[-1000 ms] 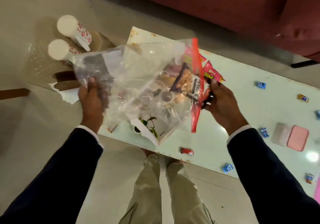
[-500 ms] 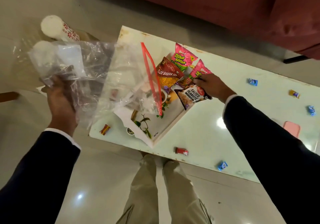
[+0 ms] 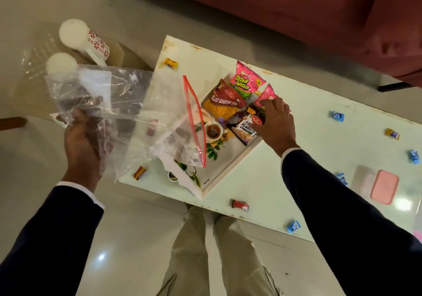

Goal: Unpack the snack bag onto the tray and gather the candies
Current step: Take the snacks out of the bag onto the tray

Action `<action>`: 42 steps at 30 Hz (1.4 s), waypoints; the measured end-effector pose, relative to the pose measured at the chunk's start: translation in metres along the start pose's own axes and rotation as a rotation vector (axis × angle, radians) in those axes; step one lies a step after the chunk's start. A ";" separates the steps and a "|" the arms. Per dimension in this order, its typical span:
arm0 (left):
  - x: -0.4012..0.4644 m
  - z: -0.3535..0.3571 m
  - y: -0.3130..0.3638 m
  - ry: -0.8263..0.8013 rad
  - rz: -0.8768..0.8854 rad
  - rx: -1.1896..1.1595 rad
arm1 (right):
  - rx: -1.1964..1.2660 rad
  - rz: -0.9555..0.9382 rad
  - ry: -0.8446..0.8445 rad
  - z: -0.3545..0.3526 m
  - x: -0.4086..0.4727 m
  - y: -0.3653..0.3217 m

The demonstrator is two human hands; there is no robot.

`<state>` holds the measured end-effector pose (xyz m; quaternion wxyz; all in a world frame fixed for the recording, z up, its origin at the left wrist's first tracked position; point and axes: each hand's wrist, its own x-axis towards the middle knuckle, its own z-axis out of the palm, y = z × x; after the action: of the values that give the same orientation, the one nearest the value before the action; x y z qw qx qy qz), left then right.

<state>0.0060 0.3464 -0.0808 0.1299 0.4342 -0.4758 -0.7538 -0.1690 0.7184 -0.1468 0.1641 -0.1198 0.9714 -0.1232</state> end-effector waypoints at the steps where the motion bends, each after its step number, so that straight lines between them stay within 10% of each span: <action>1: -0.003 0.004 0.003 0.001 0.009 0.013 | 0.105 -0.035 0.061 0.002 -0.003 -0.006; 5: -0.018 0.033 0.018 -0.068 0.059 0.034 | 0.833 0.123 -0.168 0.002 -0.020 -0.058; 14: -0.057 0.086 0.065 -0.261 -0.119 0.115 | 1.646 0.389 -0.560 -0.036 -0.080 -0.104; 19: -0.070 0.088 0.098 -0.109 0.067 0.266 | 1.100 0.506 -0.167 -0.087 -0.096 -0.071; 25: -0.121 0.123 0.129 -0.549 0.218 0.448 | 0.505 0.380 -0.081 -0.139 -0.129 -0.081; 31: -0.181 0.179 0.147 -1.024 0.075 0.546 | 0.541 -0.181 0.052 -0.215 -0.168 -0.116; 37: -0.212 0.220 0.162 -0.606 0.098 -0.032 | 0.727 -0.177 -0.186 -0.219 -0.210 -0.132; 42: -0.227 0.192 0.133 -0.741 0.156 0.236 | 0.738 0.156 -0.013 -0.226 -0.247 -0.089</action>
<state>-0.0386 0.5326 0.1824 -0.0446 0.1072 -0.6052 -0.7876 -0.0036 0.7478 0.1563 0.2113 0.0209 0.8668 -0.4512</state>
